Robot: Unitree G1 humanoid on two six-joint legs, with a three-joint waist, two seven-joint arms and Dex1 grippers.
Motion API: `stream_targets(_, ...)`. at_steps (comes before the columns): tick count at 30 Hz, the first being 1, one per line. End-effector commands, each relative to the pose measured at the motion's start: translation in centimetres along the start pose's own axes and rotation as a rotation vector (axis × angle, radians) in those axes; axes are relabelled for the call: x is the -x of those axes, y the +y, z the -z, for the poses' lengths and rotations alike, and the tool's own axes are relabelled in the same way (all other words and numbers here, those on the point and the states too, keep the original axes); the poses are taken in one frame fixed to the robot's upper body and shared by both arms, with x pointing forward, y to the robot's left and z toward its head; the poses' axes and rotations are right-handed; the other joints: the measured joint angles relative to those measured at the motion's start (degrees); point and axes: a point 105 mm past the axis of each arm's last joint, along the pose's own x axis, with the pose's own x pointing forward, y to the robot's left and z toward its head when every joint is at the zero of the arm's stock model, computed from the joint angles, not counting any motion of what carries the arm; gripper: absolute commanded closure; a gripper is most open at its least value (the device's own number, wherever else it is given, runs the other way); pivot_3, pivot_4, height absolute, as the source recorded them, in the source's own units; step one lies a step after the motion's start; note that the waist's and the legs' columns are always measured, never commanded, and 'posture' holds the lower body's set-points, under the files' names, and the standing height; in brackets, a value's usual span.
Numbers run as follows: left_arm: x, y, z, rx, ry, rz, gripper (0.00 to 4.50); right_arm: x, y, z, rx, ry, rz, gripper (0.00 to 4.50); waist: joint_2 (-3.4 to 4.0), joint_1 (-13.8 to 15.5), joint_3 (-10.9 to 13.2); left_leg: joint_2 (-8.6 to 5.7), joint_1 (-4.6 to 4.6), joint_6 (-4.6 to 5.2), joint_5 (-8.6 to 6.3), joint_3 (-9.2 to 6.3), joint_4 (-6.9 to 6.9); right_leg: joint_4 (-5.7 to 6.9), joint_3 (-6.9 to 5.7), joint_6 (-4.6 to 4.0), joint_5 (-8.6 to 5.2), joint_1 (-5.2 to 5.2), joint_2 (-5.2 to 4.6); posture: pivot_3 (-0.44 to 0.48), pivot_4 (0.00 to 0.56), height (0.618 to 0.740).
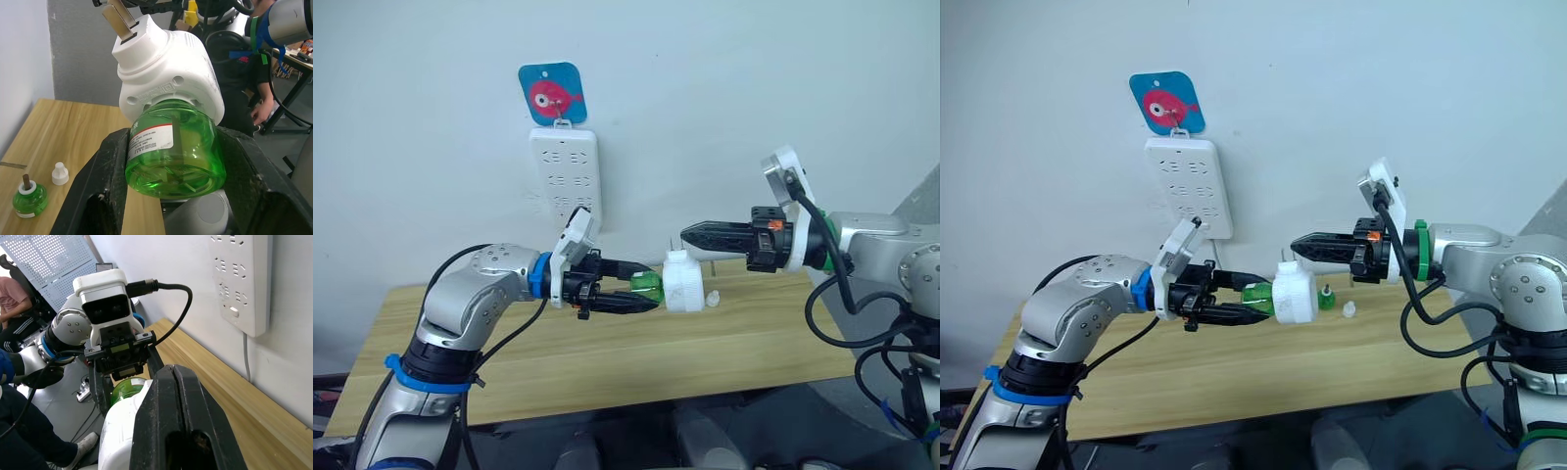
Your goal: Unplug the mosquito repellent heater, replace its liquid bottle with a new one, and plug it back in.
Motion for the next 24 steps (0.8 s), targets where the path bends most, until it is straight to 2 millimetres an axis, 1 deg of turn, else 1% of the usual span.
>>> stream_targets(1,0.0,-0.8,-1.2,-0.042,-0.010,0.041,2.21,0.6,0.8,-1.8,0.031,-0.072,-0.040,4.50,0.00,0.0,0.0,0.00,0.00,0.00,0.00,-0.01,0.00,0.00,-0.01,0.00,0.00,0.00,0.00,-0.191,0.069,0.710)
stream_targets(3,-0.1,-0.9,-1.1,-0.042,-0.004,0.046,2.21,0.7,1.5,-1.9,0.018,-0.069,-0.091,4.50,0.00,0.0,0.0,-0.01,-0.01,0.00,0.00,0.00,0.00,0.00,0.00,0.00,0.00,0.00,0.00,-0.191,0.069,0.710)
stream_targets(8,-0.2,-0.9,-1.3,-0.040,-0.005,0.052,2.21,0.4,2.5,-1.0,0.009,-0.014,-0.147,4.50,0.00,0.0,0.0,0.00,0.00,0.00,0.00,-0.01,0.00,0.00,-0.01,0.00,0.00,0.00,0.00,-0.192,0.069,0.710)
stream_targets(12,-0.3,-1.2,-1.4,-0.042,-0.002,0.067,2.21,-0.2,1.9,0.3,0.015,0.044,-0.109,4.50,0.00,0.0,0.0,0.00,0.00,0.00,0.00,0.00,0.00,0.00,0.00,0.00,0.00,0.00,0.00,-0.190,0.068,0.710)
stream_targets(18,-0.4,-1.5,-1.4,-0.047,0.012,0.082,2.21,-0.8,1.0,0.8,0.017,0.077,-0.071,4.50,0.00,0.0,0.0,0.00,0.00,0.00,0.00,0.00,-0.01,-0.01,-0.01,0.00,0.00,-0.01,0.00,-0.188,0.066,0.710)
stream_targets(24,-0.4,-1.5,-1.4,-0.054,0.009,0.076,2.21,-0.8,1.2,1.7,0.013,0.124,-0.087,4.50,0.00,0.0,0.0,0.00,0.00,0.00,0.00,0.00,-0.01,-0.01,-0.01,0.00,0.00,-0.01,0.00,-0.184,0.065,0.710)
